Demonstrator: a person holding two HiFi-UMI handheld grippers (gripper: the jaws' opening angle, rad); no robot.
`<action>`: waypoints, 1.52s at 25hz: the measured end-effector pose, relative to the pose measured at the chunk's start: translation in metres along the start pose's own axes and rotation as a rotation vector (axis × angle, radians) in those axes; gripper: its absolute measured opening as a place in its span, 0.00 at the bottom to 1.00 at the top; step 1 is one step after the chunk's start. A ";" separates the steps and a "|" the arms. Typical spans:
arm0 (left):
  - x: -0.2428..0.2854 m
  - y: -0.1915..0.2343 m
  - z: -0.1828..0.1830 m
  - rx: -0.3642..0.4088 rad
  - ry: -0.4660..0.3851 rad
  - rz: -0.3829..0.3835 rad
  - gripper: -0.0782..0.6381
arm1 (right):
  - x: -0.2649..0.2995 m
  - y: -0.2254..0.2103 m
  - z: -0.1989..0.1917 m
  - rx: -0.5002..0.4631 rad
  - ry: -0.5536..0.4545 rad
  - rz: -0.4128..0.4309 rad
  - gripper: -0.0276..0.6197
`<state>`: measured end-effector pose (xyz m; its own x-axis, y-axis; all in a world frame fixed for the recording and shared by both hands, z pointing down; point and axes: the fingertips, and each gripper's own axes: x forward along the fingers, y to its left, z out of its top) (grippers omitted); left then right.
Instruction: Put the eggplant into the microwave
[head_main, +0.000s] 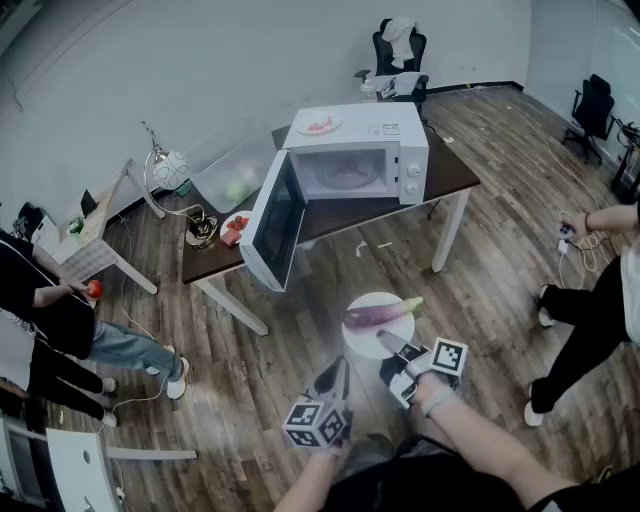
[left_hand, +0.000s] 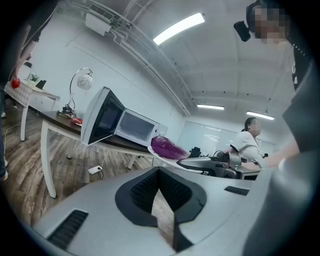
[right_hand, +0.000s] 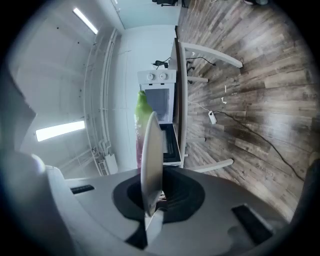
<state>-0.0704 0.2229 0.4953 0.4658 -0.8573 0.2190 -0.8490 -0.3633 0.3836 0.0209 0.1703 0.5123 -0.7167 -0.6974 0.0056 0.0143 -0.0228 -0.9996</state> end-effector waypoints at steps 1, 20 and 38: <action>0.000 0.002 0.000 0.000 0.001 -0.001 0.11 | 0.001 0.000 0.000 0.001 -0.004 0.001 0.06; 0.022 0.030 0.015 -0.015 -0.010 -0.009 0.11 | 0.035 -0.005 0.012 -0.011 -0.025 -0.021 0.06; 0.108 0.056 0.042 -0.025 -0.024 0.018 0.11 | 0.099 -0.010 0.082 -0.027 0.038 -0.011 0.06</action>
<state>-0.0777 0.0947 0.5029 0.4445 -0.8721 0.2046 -0.8505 -0.3392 0.4019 0.0070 0.0424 0.5250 -0.7429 -0.6692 0.0166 -0.0125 -0.0109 -0.9999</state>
